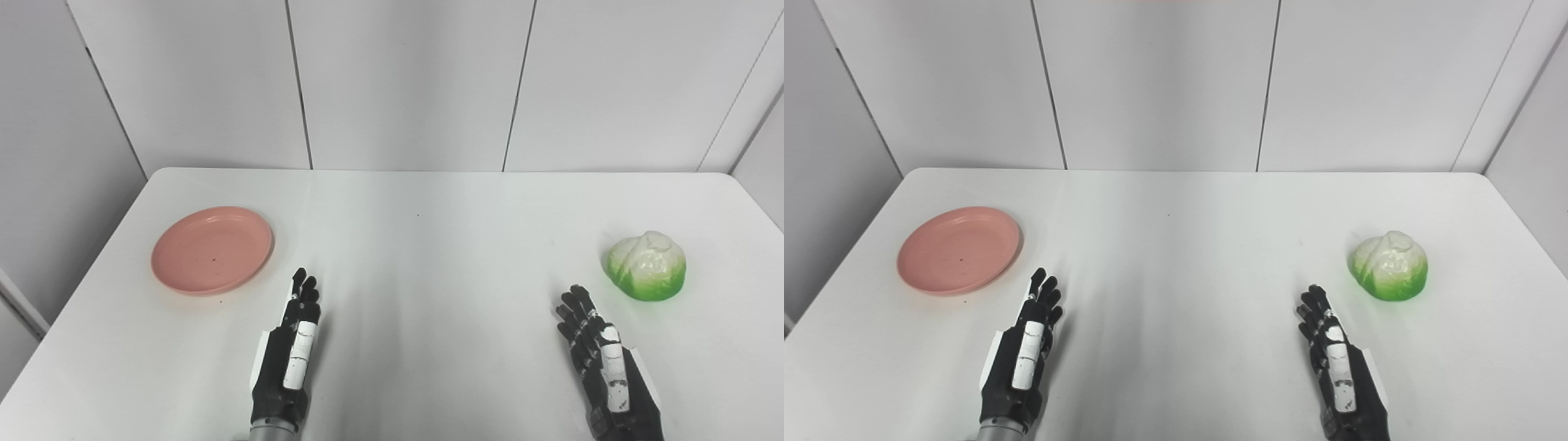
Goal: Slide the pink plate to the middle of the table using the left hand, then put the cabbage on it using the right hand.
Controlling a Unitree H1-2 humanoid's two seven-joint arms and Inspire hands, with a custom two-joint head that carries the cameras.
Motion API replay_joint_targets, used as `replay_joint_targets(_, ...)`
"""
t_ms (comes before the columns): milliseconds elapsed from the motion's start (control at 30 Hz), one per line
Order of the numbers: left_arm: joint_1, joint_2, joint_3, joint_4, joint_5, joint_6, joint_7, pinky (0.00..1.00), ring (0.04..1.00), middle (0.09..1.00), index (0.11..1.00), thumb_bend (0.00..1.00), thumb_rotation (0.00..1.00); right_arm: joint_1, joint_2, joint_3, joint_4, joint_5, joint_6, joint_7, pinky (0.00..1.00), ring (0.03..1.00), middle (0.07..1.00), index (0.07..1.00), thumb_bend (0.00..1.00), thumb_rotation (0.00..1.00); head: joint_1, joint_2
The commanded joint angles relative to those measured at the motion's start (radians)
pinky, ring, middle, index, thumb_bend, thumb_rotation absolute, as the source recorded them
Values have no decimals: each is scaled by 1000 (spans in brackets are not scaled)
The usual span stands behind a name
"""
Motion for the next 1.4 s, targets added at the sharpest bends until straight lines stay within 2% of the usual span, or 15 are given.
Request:
replay_joint_targets(0, 28, 23, -4, -32, -2, -16, -6, 1000, 1000, 1000, 1000, 831, 895, -5, 7, -5, -15, -4, -33, 4, 994, 956, 954, 952, 922, 990, 1, -1)
replay_joint_targets(133, 28, 23, -6, -32, -1, -16, -6, 1000, 1000, 1000, 1000, 831, 896, -4, 6, -5, -13, -3, -33, 5, 992, 953, 951, 949, 923, 989, 2, -1)
replay_joint_targets(233, 29, 21, -9, -23, 2, -24, -5, 1000, 1000, 1000, 1000, 828, 898, -3, 3, -7, -3, 0, -39, 10, 992, 953, 950, 948, 921, 986, 29, -23)
replay_joint_targets(400, 35, 7, -28, 3, 31, -44, 6, 1000, 1000, 1000, 1000, 837, 912, 2, -16, -23, 39, 17, -83, 35, 1000, 961, 956, 956, 903, 991, 118, -71)
replay_joint_targets(500, 37, -5, -42, 28, 36, -70, 13, 1000, 1000, 1000, 1000, 828, 901, 3, -29, -38, 69, 35, -105, 58, 1000, 966, 960, 957, 896, 998, 141, -88)
replay_joint_targets(533, 37, -10, -49, 41, 41, -87, 18, 1000, 1000, 1000, 1000, 827, 900, 2, -35, -45, 86, 45, -117, 68, 1000, 967, 961, 957, 894, 999, 162, -107)
replay_joint_targets(800, 32, -29, -81, 120, 85, -177, 60, 1000, 1000, 1000, 1000, 740, 904, -5, -69, -78, 191, 96, -191, 134, 1000, 964, 962, 964, 885, 1000, 222, -162)
replay_joint_targets(1233, 28, -27, -86, 181, 99, -253, 88, 1000, 1000, 1000, 1000, 692, 922, -13, -74, -86, 274, 93, -261, 163, 977, 945, 948, 951, 886, 1000, 216, -198)
replay_joint_targets(1367, 27, -23, -82, 180, 88, -262, 83, 1000, 1000, 1000, 1000, 717, 913, -14, -71, -82, 279, 87, -263, 160, 967, 939, 943, 947, 895, 999, 207, -206)
